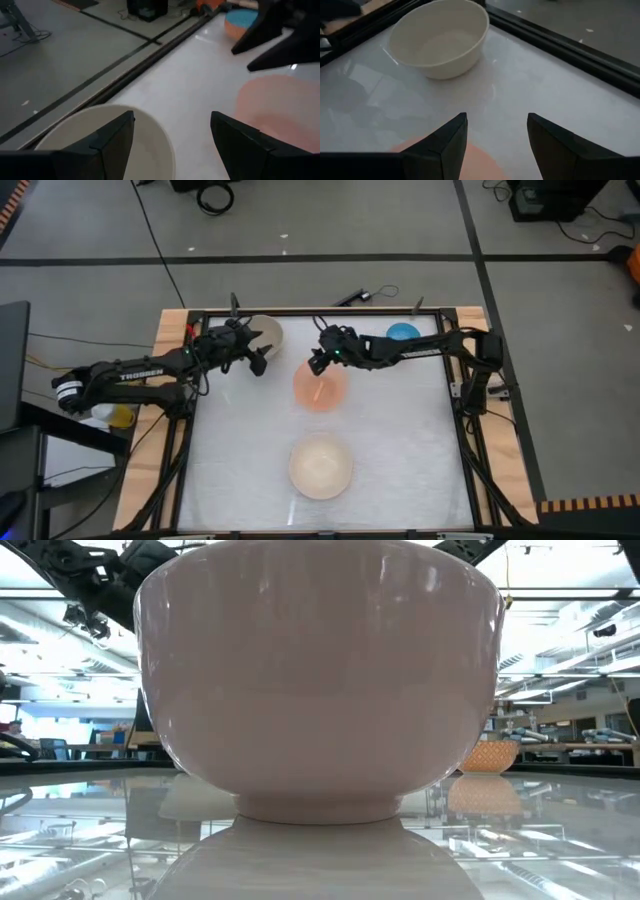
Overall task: Nest bowls inside each other
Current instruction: Stack the orange bowl on the white bowl
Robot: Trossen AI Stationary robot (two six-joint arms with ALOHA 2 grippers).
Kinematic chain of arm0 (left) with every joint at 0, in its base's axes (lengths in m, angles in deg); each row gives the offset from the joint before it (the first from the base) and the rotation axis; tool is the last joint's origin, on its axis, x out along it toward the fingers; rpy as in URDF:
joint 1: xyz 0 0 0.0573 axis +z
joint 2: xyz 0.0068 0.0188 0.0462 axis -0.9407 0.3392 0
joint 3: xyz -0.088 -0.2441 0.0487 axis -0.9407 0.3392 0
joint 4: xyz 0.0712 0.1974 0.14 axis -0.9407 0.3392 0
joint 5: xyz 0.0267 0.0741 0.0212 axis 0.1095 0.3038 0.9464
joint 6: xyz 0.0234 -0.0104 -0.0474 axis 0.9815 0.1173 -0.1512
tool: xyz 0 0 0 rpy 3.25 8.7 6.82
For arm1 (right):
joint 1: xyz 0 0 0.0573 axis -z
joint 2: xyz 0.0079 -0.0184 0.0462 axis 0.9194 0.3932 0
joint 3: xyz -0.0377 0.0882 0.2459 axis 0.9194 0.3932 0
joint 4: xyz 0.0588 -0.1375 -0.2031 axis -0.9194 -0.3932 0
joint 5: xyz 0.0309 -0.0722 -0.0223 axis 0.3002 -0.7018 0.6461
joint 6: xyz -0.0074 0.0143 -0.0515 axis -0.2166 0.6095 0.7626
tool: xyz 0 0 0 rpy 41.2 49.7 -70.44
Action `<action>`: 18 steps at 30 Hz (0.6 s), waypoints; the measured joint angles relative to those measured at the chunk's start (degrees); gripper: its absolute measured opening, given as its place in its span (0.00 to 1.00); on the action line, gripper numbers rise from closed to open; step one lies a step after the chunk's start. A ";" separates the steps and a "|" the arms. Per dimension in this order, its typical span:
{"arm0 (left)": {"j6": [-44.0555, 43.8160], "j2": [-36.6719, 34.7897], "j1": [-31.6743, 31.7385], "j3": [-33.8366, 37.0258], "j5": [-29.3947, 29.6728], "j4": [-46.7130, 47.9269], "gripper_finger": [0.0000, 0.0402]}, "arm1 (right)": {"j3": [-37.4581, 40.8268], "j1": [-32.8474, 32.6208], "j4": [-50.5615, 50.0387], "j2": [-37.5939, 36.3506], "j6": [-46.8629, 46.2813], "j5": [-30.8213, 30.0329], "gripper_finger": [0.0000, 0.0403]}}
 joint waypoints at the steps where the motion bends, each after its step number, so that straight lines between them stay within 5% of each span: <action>1: 0.45 0.67 -0.02 0.03 -0.03 -0.39 0.66 | -0.52 0.00 -0.20 0.66 -0.11 0.32 0.53; 13: 5.54 6.53 0.39 0.01 -2.01 -4.40 0.66 | -11.04 0.74 -3.71 8.78 1.53 2.72 0.53; 18: 5.59 5.59 0.26 -0.03 -1.70 -3.97 0.66 | -13.17 1.14 -13.72 10.18 3.19 3.81 0.53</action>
